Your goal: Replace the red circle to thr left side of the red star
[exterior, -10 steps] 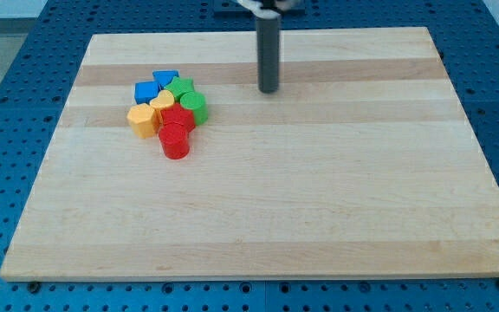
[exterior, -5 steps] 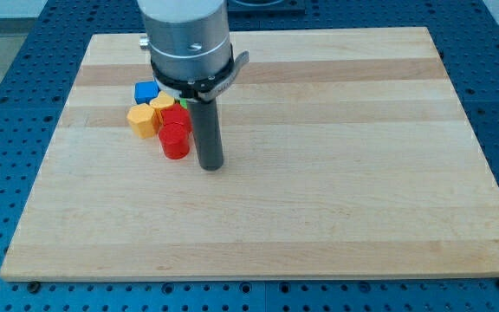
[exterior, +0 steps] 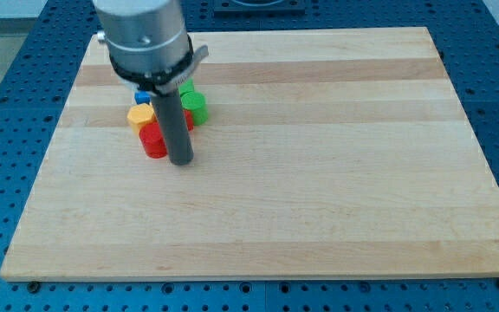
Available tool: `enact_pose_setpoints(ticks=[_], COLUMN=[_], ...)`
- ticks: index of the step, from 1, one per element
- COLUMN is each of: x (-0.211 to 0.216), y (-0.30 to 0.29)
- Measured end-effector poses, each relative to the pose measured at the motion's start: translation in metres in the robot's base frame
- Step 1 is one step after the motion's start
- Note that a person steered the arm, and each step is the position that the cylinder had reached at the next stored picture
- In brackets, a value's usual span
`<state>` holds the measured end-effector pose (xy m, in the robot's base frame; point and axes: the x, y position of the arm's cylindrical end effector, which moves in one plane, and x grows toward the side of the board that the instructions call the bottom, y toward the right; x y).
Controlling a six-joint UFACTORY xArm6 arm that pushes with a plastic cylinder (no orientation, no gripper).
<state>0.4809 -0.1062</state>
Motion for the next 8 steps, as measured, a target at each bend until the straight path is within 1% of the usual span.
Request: enact_pose_setpoints(ticks=[1, 2, 4, 8], x=[0.012, -0.007, -0.034, -0.043], y=[-0.016, -0.042, -0.044, -0.044])
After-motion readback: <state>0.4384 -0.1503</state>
